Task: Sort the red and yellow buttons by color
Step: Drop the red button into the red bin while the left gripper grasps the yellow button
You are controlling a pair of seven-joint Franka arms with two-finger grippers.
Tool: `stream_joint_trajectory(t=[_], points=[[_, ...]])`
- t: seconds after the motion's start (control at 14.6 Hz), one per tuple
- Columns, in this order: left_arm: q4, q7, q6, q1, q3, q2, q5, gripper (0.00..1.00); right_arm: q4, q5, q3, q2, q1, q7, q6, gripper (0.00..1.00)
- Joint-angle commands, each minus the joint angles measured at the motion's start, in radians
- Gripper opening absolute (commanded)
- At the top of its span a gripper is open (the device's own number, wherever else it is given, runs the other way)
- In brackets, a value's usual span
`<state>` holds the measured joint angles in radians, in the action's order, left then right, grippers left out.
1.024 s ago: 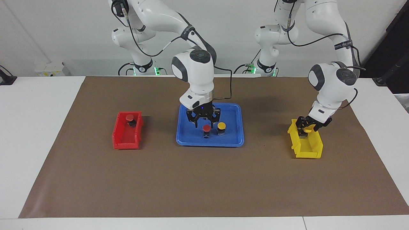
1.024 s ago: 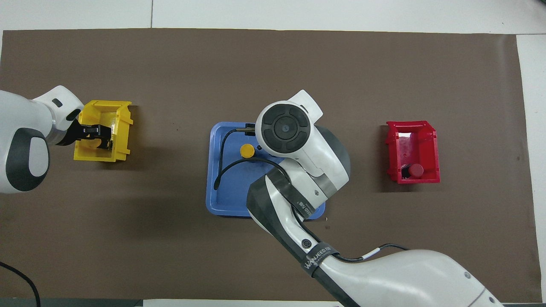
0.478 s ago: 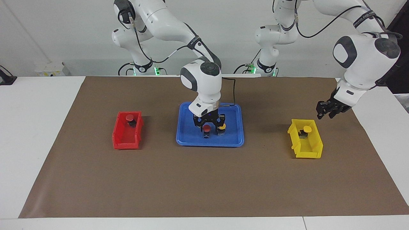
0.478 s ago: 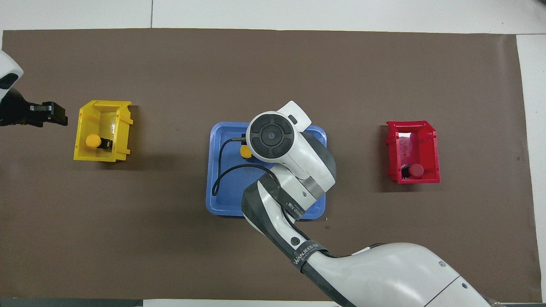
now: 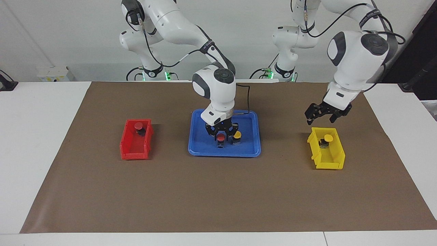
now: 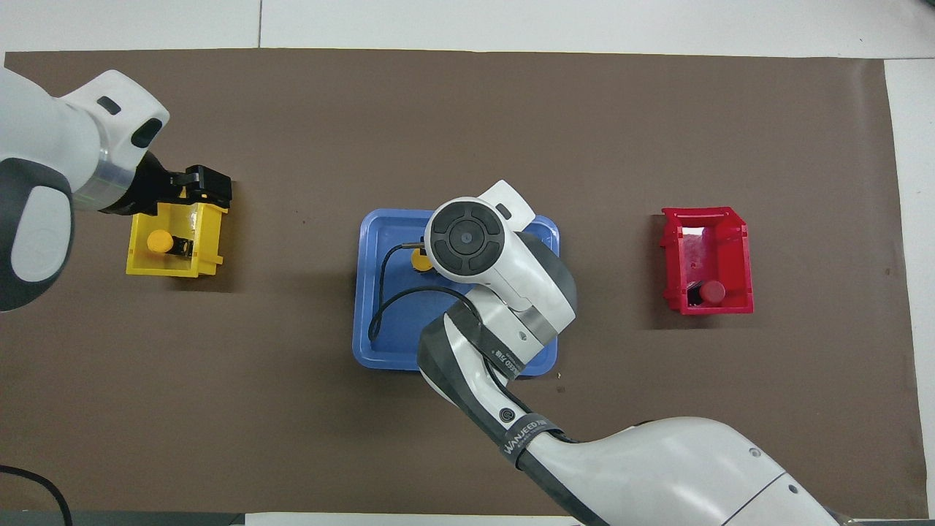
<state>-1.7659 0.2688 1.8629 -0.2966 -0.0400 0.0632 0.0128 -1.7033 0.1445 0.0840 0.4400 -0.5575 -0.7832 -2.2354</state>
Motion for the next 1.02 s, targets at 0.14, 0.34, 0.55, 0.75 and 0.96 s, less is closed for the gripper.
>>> stream_joint_trajectory(t=[0.14, 0.34, 0.55, 0.75, 0.96], points=[[-0.065, 0.184, 0.149, -0.134, -0.014, 0.016, 0.006, 1.00, 0.047, 0.001, -0.003, -0.104, 0.118, 0.124, 0.123, 0.26], [-0.072, 0.381, 0.295, -0.249, -0.015, 0.125, 0.006, 1.00, -0.013, -0.032, -0.003, -0.265, 0.299, 0.379, 0.252, 0.26], [-0.057, 0.492, 0.337, -0.350, -0.017, 0.199, 0.001, 0.96, -0.178, -0.124, -0.003, -0.381, 0.477, 0.637, 0.231, 0.26], [-0.023, 0.581, 0.352, -0.426, -0.017, 0.272, -0.005, 0.91, -0.342, -0.135, -0.004, -0.435, 0.569, 0.740, 0.082, 0.26], [-0.029, 0.584, 0.348, -0.432, -0.017, 0.279, -0.007, 0.82, -0.452, -0.137, -0.004, -0.468, 0.616, 0.809, -0.015, 0.26]])
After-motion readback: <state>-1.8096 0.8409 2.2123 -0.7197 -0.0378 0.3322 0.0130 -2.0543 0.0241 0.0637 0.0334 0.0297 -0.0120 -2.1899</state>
